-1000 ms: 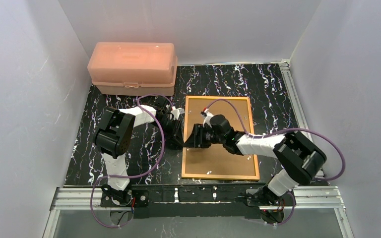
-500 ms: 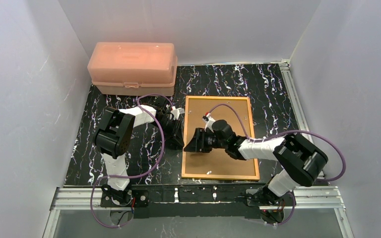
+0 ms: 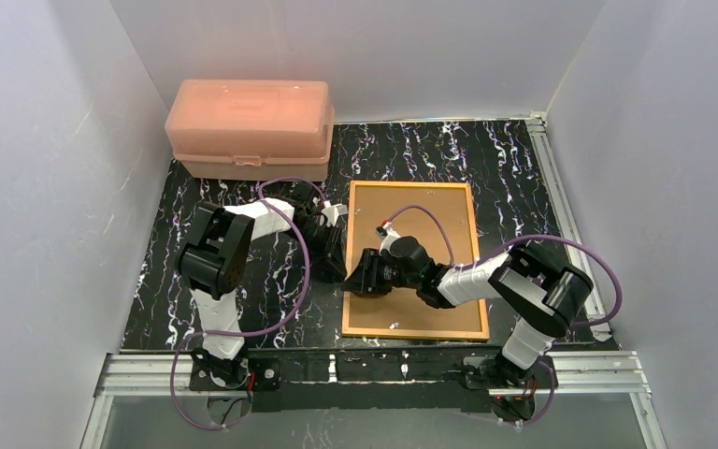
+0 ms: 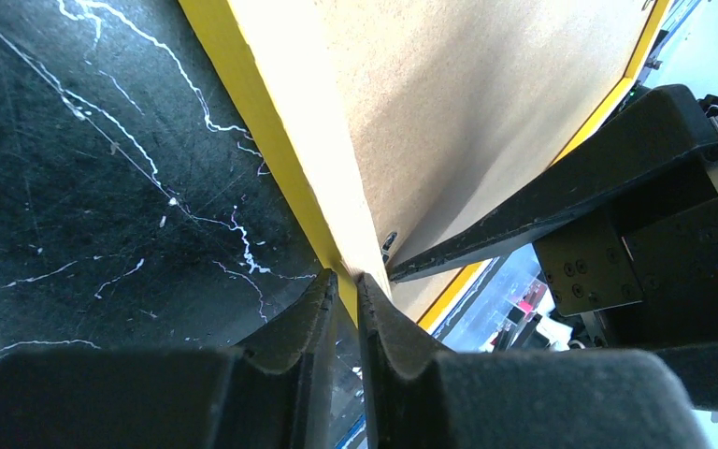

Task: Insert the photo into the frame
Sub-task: Install the photo frame at the center of the board.

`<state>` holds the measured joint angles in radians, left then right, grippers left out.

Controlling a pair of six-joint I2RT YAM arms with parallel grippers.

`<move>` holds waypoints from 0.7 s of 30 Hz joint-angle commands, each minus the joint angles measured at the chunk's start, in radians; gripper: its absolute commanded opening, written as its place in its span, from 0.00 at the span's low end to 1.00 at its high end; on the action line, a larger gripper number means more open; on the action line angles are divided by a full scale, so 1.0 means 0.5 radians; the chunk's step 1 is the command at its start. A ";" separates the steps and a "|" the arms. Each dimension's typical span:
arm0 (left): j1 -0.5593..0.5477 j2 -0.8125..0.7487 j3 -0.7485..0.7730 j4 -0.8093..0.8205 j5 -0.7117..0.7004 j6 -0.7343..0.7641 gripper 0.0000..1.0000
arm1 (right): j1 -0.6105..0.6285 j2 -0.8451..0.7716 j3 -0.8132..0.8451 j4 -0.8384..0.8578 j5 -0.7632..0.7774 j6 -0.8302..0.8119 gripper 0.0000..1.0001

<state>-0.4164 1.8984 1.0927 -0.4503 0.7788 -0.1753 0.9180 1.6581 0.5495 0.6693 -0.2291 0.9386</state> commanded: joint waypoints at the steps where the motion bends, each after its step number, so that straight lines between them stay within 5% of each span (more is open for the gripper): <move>1: -0.005 -0.071 -0.005 -0.069 -0.013 0.042 0.12 | 0.015 0.001 0.021 -0.020 0.177 -0.067 0.57; 21: -0.006 -0.091 -0.023 -0.060 0.013 0.065 0.11 | 0.022 0.081 0.074 -0.012 0.179 -0.088 0.57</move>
<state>-0.4164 1.8973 1.0927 -0.4503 0.7837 -0.1661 0.9260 1.6691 0.5636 0.6758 -0.1646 0.9169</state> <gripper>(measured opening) 0.112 0.567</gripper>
